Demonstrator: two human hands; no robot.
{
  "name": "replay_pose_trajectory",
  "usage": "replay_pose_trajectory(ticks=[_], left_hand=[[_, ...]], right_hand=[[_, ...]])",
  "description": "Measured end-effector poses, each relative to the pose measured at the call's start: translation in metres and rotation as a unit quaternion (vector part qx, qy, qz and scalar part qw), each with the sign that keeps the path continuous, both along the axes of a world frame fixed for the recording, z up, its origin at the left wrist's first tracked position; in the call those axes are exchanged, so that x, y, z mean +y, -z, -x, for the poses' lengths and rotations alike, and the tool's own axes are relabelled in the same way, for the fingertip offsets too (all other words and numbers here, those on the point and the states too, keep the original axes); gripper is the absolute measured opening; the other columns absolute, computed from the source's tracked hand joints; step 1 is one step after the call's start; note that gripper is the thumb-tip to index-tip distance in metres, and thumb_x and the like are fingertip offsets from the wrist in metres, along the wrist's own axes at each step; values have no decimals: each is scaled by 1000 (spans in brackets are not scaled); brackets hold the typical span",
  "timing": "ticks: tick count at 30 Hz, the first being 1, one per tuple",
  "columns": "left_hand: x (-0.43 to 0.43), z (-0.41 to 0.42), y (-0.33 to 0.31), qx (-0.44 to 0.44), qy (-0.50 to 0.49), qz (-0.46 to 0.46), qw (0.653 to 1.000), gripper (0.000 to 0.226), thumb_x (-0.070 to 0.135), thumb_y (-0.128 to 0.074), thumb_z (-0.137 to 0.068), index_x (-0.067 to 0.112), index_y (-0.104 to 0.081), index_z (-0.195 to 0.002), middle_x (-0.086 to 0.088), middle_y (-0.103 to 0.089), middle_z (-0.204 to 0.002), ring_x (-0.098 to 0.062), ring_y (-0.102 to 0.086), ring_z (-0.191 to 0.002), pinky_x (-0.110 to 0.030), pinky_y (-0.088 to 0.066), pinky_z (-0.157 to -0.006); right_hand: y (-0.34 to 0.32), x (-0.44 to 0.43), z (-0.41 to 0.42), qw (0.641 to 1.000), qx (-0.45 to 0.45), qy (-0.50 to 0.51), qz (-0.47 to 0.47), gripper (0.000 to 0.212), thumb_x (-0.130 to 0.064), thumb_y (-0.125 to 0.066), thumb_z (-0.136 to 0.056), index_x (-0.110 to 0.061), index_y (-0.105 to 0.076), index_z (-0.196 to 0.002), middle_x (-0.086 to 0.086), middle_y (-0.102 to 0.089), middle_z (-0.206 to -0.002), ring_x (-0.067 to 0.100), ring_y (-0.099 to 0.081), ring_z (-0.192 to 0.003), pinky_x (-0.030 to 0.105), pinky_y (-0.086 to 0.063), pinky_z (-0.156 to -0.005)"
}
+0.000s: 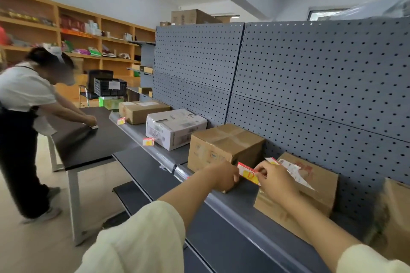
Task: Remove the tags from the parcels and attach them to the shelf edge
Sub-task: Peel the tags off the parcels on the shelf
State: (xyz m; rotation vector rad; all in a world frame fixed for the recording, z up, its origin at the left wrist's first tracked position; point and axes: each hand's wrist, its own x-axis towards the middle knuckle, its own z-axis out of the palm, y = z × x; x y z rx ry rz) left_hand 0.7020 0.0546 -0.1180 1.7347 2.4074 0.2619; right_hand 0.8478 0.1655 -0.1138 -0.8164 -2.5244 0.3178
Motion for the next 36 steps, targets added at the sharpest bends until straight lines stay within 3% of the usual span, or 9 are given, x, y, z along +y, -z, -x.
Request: replay_pose_trajectory(ticks=[5, 8, 13, 17, 19, 22, 25, 29, 36], left_hand=[[17, 1, 26, -29, 86, 6, 996, 31, 11, -49, -94, 14, -65, -121, -9, -63, -124, -28, -58, -113, -41, -48, -99], [27, 1, 43, -38, 138, 9, 990, 32, 7, -50, -92, 13, -64, -120, -8, -65, -122, -27, -59, -112, -38, -48, -96], [39, -6, 65, -42, 213, 22, 976, 28, 11, -54, -91, 17, -64, -117, -10, -65, -121, -28, -60, -110, -39, -48, -94], [40, -22, 76, -27, 279, 13, 960, 25, 10, -52, -90, 16, -65, -111, -9, -62, -123, -30, -58, -112, -38, -46, -91], [41, -28, 82, 21, 303, -36, 952, 32, 11, -54, -88, 18, -63, -118, -7, -58, -127, -29, -54, -116, -39, -44, -94], [39, -37, 87, 51, 321, -104, 940, 36, 13, -53, -87, 16, -60, -121, -7, -58, -126, -31, -53, -115, -40, -43, -94], [34, -47, 91, 59, 327, -65, 941, 30, 15, -49, -91, 18, -64, -116, -7, -63, -124, -31, -58, -113, -37, -47, -92], [28, -51, 95, 82, 308, -21, 948, 35, 15, -49, -95, 27, -64, -124, -5, -61, -133, -29, -57, -118, -36, -46, -96], [22, -49, 99, 104, 279, -45, 954, 34, 10, -48, -93, 24, -61, -122, -3, -64, -126, -28, -62, -110, -37, -49, -87]], right_hand=[[16, 4, 19, 998, -57, 15, 1, 9, -23, -54, -93, -24, -62, -95, -3, -68, -86, 11, -60, -73, 27, -48, -56], [27, 0, 13, 995, -89, 44, 10, 8, -25, -53, -93, -26, -61, -94, -4, -68, -88, 9, -61, -74, 23, -47, -57], [51, -16, -18, 985, -84, 141, 50, 10, -26, -53, -94, -29, -62, -94, -7, -68, -89, 9, -63, -79, 31, -56, -72], [64, -35, -53, 978, -35, 198, 64, 11, -25, -54, -93, -31, -60, -86, -10, -67, -86, 8, -61, -77, 30, -54, -65], [67, -46, -70, 972, -21, 227, 52, 8, -23, -54, -92, -27, -60, -89, -8, -66, -89, 13, -61, -78, 32, -51, -63], [71, -54, -89, 963, 11, 262, 55, 4, -22, -57, -90, -25, -58, -90, -5, -65, -86, 17, -61, -76, 35, -49, -60], [75, -60, -98, 963, 18, 256, 86, 3, -22, -60, -89, -25, -59, -88, -6, -67, -82, 14, -62, -74, 38, -53, -62], [75, -64, -101, 965, 56, 244, 75, 7, -21, -62, -88, -27, -60, -85, -10, -66, -79, 10, -62, -72, 36, -54, -62], [84, -67, -104, 964, 28, 250, 86, 9, -17, -62, -87, -24, -59, -81, -4, -65, -83, 13, -60, -72, 38, -54, -63]])
